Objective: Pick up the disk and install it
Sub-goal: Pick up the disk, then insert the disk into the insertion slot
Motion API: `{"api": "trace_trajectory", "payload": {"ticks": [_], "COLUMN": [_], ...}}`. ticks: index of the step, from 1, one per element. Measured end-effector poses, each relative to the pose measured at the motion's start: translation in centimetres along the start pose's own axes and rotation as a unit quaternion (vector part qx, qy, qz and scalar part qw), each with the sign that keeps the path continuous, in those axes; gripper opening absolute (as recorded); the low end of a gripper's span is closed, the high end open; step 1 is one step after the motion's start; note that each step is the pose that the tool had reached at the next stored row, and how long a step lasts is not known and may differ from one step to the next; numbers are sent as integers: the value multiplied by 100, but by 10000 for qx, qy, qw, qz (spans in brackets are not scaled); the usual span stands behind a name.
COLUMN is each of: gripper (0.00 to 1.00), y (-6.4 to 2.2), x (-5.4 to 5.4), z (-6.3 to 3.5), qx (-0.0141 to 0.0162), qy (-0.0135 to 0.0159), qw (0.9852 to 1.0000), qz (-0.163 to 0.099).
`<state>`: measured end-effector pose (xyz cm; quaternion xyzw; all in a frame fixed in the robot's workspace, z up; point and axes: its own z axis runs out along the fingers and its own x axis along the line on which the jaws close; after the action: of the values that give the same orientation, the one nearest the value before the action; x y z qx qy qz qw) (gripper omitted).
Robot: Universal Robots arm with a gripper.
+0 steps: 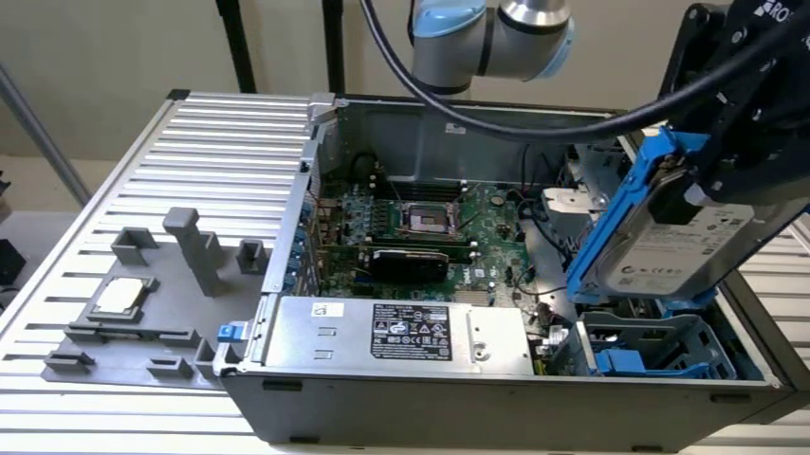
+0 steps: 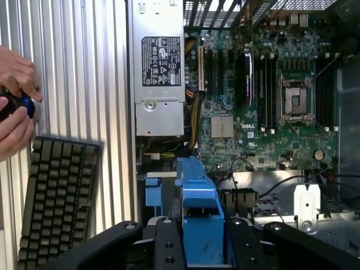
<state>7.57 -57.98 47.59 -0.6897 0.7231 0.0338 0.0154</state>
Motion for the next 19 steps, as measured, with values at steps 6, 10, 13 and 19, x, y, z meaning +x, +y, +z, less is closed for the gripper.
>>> {"api": "trace_trajectory", "payload": {"ticks": [6, 10, 13, 19], "gripper": [33, 33, 33, 33], "y": [-278, -370, -371, -371], "x": [50, 53, 53, 53], "z": [80, 106, 108, 108], "qx": [0, -3, -4, -4], "qy": [0, 1, 0, 0], "qw": [10000, 10000, 10000, 10000], "qz": [-1, 0, 0, 0]}}
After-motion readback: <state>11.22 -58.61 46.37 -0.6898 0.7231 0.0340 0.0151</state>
